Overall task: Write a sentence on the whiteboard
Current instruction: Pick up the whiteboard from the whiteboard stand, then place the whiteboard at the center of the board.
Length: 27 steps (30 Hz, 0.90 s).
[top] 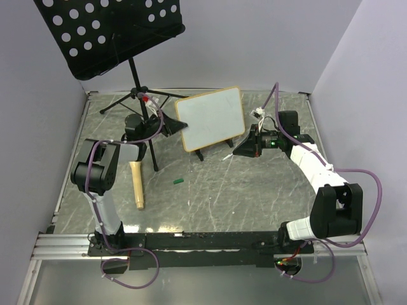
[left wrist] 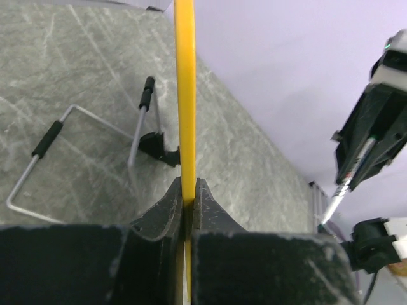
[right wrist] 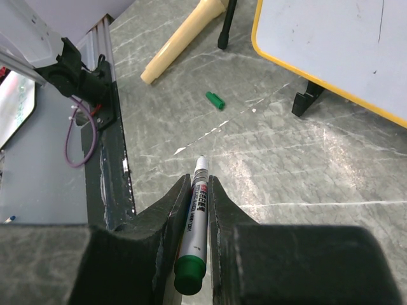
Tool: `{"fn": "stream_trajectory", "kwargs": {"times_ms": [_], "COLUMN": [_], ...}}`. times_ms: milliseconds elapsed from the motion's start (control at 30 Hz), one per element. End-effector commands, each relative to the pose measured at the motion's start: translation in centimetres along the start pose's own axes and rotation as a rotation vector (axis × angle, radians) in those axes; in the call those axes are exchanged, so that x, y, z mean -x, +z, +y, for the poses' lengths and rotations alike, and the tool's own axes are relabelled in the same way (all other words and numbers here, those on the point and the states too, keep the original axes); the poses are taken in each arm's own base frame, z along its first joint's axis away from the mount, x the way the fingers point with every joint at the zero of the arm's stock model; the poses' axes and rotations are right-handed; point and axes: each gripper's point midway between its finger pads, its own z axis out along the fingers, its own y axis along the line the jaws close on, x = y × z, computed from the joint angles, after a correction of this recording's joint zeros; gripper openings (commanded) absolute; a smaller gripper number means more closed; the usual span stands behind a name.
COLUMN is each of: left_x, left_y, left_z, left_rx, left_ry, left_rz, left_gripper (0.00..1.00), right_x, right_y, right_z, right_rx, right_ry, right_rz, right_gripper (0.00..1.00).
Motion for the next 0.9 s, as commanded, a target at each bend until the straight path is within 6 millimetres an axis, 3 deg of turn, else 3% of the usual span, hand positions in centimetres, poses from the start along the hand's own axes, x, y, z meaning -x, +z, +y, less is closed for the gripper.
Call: {"fn": "stream_trajectory", "kwargs": {"times_ms": [0, 133, 267, 300, 367, 400, 600, 700, 833, 867], "left_x": [6.7, 7.3, 5.8, 4.7, 3.8, 2.6, -2.2, -4.0, -6.1, -7.0], "left_y": [0.7, 0.9, 1.0, 0.6, 0.3, -0.1, -1.5, -2.2, -3.2, -3.2], "left_z": [-6.4, -7.8, -11.0, -10.7, -12.7, -12.4, -15.8, -16.5, -17.2, -16.6], "left_rx": [-0.169, -0.165, -0.164, -0.140, -0.171, -0.145, -0.160, -0.158, -0.175, -0.160], "left_ry": [0.139, 0.110, 0.060, 0.025, 0.003, -0.029, -0.113, -0.162, -0.206, -0.224], "left_rz": [-0.172, -0.208, -0.229, -0.238, -0.252, -0.254, -0.254, -0.267, -0.273, -0.263], "left_gripper": [0.01, 0.01, 0.01, 0.01, 0.01, 0.01, 0.01, 0.01, 0.01, 0.01], "right_x": [2.6, 3.3, 4.9, 5.1, 5.4, 5.4, 6.0, 6.4, 5.1, 4.8], "right_y": [-1.0, -1.5, -2.6, -2.7, -3.1, -3.2, -4.1, -3.9, -3.6, -3.5], "right_z": [0.8, 1.7, 3.7, 4.1, 4.9, 5.3, 7.1, 8.1, 7.9, 7.6], "right_rx": [0.001, 0.003, -0.025, -0.024, -0.030, -0.029, -0.081, -0.119, -0.171, -0.185], "right_ry": [-0.091, -0.120, -0.208, -0.218, -0.242, -0.250, -0.333, -0.412, -0.475, -0.477], "right_rz": [-0.044, -0.055, -0.085, -0.089, -0.090, -0.090, -0.080, -0.066, -0.018, -0.009], "right_gripper": [0.00, 0.00, 0.00, 0.00, 0.00, 0.00, 0.00, 0.00, 0.00, 0.00]}}
